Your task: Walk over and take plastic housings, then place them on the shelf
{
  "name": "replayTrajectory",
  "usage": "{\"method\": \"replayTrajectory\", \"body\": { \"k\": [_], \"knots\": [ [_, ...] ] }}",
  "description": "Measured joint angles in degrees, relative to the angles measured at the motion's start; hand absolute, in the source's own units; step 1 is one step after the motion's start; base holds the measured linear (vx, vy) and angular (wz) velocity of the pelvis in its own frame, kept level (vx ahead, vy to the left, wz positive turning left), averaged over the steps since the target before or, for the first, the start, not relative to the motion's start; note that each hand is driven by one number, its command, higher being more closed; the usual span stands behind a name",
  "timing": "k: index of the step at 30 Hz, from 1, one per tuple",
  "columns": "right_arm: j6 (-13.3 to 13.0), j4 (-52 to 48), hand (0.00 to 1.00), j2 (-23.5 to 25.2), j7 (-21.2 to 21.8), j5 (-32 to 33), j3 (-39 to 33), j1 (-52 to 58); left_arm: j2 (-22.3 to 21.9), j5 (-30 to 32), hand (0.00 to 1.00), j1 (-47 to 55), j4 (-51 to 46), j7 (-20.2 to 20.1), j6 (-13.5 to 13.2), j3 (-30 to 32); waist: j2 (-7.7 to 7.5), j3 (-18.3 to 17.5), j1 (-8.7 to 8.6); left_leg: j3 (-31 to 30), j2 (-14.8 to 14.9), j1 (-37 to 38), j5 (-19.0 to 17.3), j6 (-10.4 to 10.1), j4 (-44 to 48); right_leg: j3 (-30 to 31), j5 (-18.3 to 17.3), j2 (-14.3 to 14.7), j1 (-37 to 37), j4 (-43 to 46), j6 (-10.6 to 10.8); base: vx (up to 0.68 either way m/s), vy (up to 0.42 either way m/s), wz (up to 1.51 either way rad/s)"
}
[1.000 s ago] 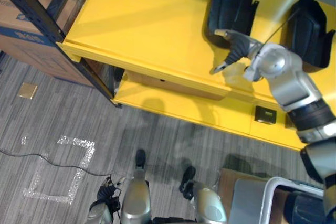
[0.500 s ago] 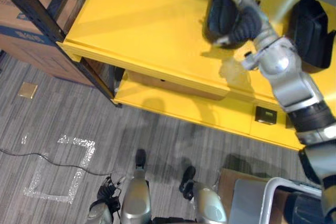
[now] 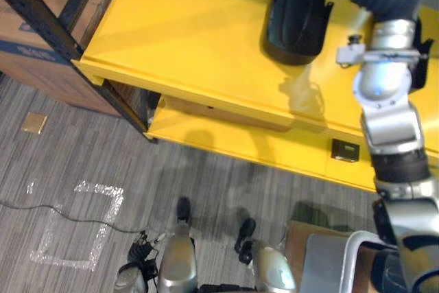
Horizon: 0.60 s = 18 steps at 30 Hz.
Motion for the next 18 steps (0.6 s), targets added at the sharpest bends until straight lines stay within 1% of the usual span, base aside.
{"method": "replayTrajectory", "body": {
  "k": [1,2,3,5,6,7,8,9,10,11,12,13,14,15,16,17,18],
  "knots": [
    [-0.06,-0.83,0.00,0.85,-0.27,0.19,-1.50,2.57,-0.04,0.42,0.00,0.45,0.05,0.12,-0.01,0.06,0.00,-0.67,-0.46,0.71,0.03,0.64,-0.25,0.00,-0.01,0.55,0.28,0.08,0.47,-0.63,0.09,0.09,0.010,-0.50],
    [-0.30,-2.44,0.00,2.36,-1.34,0.12,-4.62,7.91,-0.27,1.49,0.00,0.91,0.33,0.30,-0.04,0.10,0.16,-1.70,-1.60,1.42,0.02,1.88,-0.72,-0.03,-0.06,1.32,0.56,0.24,1.71,-1.79,0.28,0.08,0.001,-0.39],
    [-0.93,-3.24,0.00,3.46,-2.07,0.21,-6.74,12.07,-0.54,1.88,0.00,1.09,0.87,0.53,-0.09,0.16,0.19,-2.83,-2.38,2.34,0.15,2.60,-1.19,-0.14,-0.07,1.78,0.60,0.40,2.20,-2.32,0.31,0.07,-0.004,-0.43],
    [-1.64,-3.99,0.00,6.14,-2.33,0.38,-10.98,20.70,-0.69,3.58,0.00,1.89,2.44,0.67,-0.18,0.42,0.28,-6.00,-4.11,4.29,0.66,3.53,-2.06,-0.56,-0.10,4.03,0.77,1.05,2.06,-3.26,0.20,0.07,-0.012,-0.59],
    [-2.27,-4.36,0.00,7.60,-3.04,0.39,-13.45,25.57,-0.85,4.28,0.00,2.10,2.68,0.89,-0.19,0.47,0.29,-6.86,-4.99,5.88,1.00,4.52,-2.52,-0.82,-0.19,5.42,1.07,1.39,2.31,-3.74,-0.02,0.09,-0.015,-0.61],
    [-2.50,-4.43,0.00,8.50,-3.20,0.62,-14.62,27.81,-0.98,4.37,0.00,2.24,2.71,0.99,-0.17,0.50,0.36,-7.12,-5.40,6.50,1.24,5.09,-2.72,-1.00,-0.34,6.11,1.21,1.51,2.66,-4.08,-0.08,0.06,-0.021,-0.65],
    [-3.33,-4.44,0.00,10.59,-2.96,2.40,-17.08,32.13,-1.10,5.84,0.00,2.43,3.08,1.01,-0.16,0.62,0.49,-7.66,-6.41,7.93,1.57,6.32,-3.24,-1.35,-0.39,7.56,1.31,2.05,3.04,-4.48,-0.17,0.04,-0.019,-0.64],
    [-4.96,-4.44,0.00,12.54,-2.43,4.02,-19.00,35.65,-1.14,7.29,0.00,2.58,3.91,0.99,-0.12,0.74,0.86,-8.27,-7.24,9.53,2.00,7.27,-3.64,-1.70,-0.39,8.86,1.36,2.52,3.10,-4.67,-0.22,0.02,-0.017,-0.68],
    [-5.92,-4.40,0.00,13.29,-1.88,5.44,-19.70,37.29,-1.14,8.27,0.00,2.58,4.25,0.96,-0.05,1.02,1.03,-8.47,-7.70,10.45,2.09,7.80,-3.82,-1.93,-0.37,9.49,1.46,2.76,3.10,-4.74,-0.31,0.03,-0.013,-0.61],
    [-7.90,-3.93,0.00,14.20,-1.33,8.48,-20.39,39.56,-1.18,8.95,0.00,2.65,4.59,0.92,0.09,1.16,1.25,-8.65,-8.79,11.69,2.37,8.61,-4.06,-2.14,-0.37,10.45,1.50,3.07,3.26,-4.81,-0.29,0.03,-0.014,-0.61],
    [-10.16,-2.47,0.00,15.82,-0.25,12.35,-21.88,42.86,-1.65,10.74,0.00,2.82,4.66,0.80,0.12,1.73,1.70,-9.07,-10.37,13.27,2.67,9.72,-4.51,-2.45,-0.37,11.77,1.54,3.45,3.46,-4.90,-0.27,0.04,-0.010,-0.65],
    [-11.44,-1.26,0.00,16.94,0.62,14.11,-22.98,44.94,-2.21,11.02,0.00,2.84,4.65,0.52,0.13,2.08,1.98,-9.34,-11.05,14.35,2.79,10.50,-4.78,-2.60,-0.37,12.76,1.56,3.67,3.58,-4.92,-0.25,0.02,-0.002,-0.57],
    [-12.27,-0.37,0.00,17.75,0.94,14.98,-23.69,46.16,-2.72,11.01,0.00,2.89,4.66,0.41,0.13,2.23,2.22,-9.57,-11.41,15.26,2.90,11.01,-5.06,-2.67,-0.37,13.55,1.58,3.84,3.61,-4.93,-0.23,0.03,0.012,-0.70],
    [-14.62,1.45,0.00,20.36,1.80,17.64,-25.30,49.58,-4.05,11.04,0.00,3.16,4.65,0.06,0.11,2.61,2.39,-10.13,-11.82,17.79,3.41,12.13,-5.73,-3.02,-0.40,15.82,1.72,4.40,3.63,-5.16,-0.14,0.02,0.009,-0.71],
    [-15.26,1.79,0.00,21.64,1.81,18.17,-25.95,51.01,-4.57,11.10,0.00,3.21,4.64,-0.06,0.08,2.80,2.77,-10.41,-11.82,18.83,3.58,12.69,-6.06,-3.17,-0.40,16.66,1.77,4.62,3.73,-5.26,-0.12,0.03,0.012,-0.78],
    [-16.30,1.92,0.00,23.35,1.89,18.58,-26.45,53.08,-5.23,11.46,0.00,3.45,4.61,-0.23,0.08,2.88,2.76,-10.56,-12.01,20.06,3.74,13.43,-6.53,-3.41,-0.41,17.64,1.82,4.89,3.76,-5.33,-0.12,0.04,0.013,-0.64],
    [-18.16,1.88,0.00,25.31,2.59,18.98,-26.25,55.78,-6.08,12.26,0.00,3.95,4.45,-0.31,0.07,3.14,3.11,-11.05,-12.84,21.76,3.93,14.33,-6.98,-3.63,-0.41,18.96,1.85,5.21,3.76,-5.33,-0.08,0.05,0.017,-0.70]
  ]
}}
